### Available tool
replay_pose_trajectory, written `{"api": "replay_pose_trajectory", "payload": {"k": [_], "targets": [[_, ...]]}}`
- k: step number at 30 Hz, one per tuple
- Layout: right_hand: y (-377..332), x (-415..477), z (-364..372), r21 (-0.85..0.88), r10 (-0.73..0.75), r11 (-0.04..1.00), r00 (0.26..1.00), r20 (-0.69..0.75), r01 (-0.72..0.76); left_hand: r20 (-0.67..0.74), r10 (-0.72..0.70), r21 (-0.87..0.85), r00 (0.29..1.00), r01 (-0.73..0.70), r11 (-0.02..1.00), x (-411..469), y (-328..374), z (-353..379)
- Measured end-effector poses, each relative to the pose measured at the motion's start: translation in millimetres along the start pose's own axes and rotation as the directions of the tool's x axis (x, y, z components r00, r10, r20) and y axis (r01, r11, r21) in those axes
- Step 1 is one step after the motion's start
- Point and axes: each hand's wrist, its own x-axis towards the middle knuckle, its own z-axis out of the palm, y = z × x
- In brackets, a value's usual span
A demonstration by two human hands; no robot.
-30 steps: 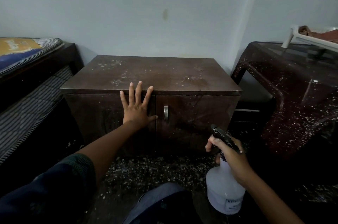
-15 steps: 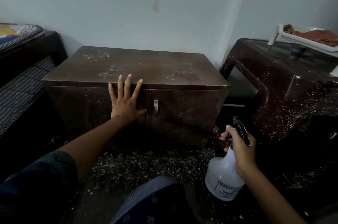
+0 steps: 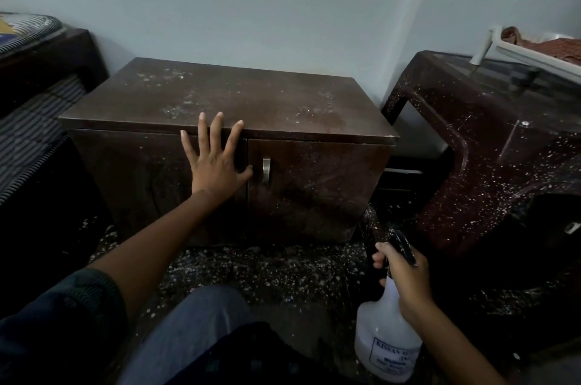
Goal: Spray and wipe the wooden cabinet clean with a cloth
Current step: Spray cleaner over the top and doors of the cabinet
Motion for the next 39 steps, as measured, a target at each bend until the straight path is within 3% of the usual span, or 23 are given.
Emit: {"api": "replay_pose_trajectory", "payload": {"k": [6,11,12,14,15,16,18,20,21,23,26,28,33,39], "targets": [[8.0,4.3,13.5,-0.011,0.107,0.994,0.992,-0.066,-0.108,-0.026,-0.054,-0.11,0.998,0.051,0.993,-3.6,10.1,-7.0],[19.5,3.0,18.8,0.01,0.219,0.976,0.976,-0.015,-0.219,-0.154,-0.148,-0.446,0.977,0.065,0.893,-46.2,46.3,-19.0],[21.8,2.4,20.0,0.009,0.222,0.975,0.975,-0.003,-0.222,-0.091,-0.113,-0.525,0.989,0.049,0.85,-57.9,55.9,-21.2],[25.6,0.8,23.5,-0.013,0.216,0.976,0.976,0.014,-0.215,0.2,0.048,-0.611,0.979,0.087,0.787,-74.4,68.8,-22.5],[26.6,0.1,25.2,-0.029,0.209,0.978,0.978,0.021,-0.209,0.401,0.132,-0.586,0.906,0.143,0.797,-78.3,73.3,-21.2],[27.0,-0.7,26.9,-0.047,0.201,0.979,0.979,0.032,-0.2,0.581,0.199,-0.525,0.79,0.177,0.832,-80.8,76.1,-17.5],[28.8,-1.7,30.3,-0.091,0.198,0.977,0.979,0.045,-0.194,0.839,0.291,-0.4,0.46,0.159,0.902,-86.7,74.4,-3.1],[33.2,-0.9,33.3,-0.131,0.213,0.97,0.976,0.036,-0.207,0.95,0.281,-0.298,0.14,0.122,0.947,-94.7,67.0,8.1],[36.1,-0.2,34.4,-0.148,0.226,0.964,0.974,0.027,-0.22,0.96,0.272,-0.277,0.064,0.096,0.956,-98.3,63.5,11.8],[41.7,1.3,38.0,-0.166,0.246,0.956,0.969,0.018,-0.24,0.947,0.314,-0.315,0.069,0.0,0.949,-99.3,58.7,14.3],[45.3,2.6,44.9,-0.176,0.276,0.95,0.958,0.081,-0.259,0.916,0.352,-0.351,0.192,-0.037,0.936,-93.7,62.0,11.4],[39.3,1.4,49.3,-0.18,0.282,0.95,0.949,0.145,-0.255,0.901,0.365,-0.368,0.235,-0.03,0.929,-91.4,66.2,10.6],[20.3,-7.6,57.2,-0.212,0.23,0.962,0.932,0.279,-0.174,0.914,0.39,-0.389,0.11,-0.027,0.921,-95.0,64.0,20.2],[17.9,-12.0,66.8,-0.297,0.209,0.947,0.934,0.291,-0.12,0.899,0.399,-0.398,0.181,-0.04,0.916,-95.9,75.2,11.6]]}}
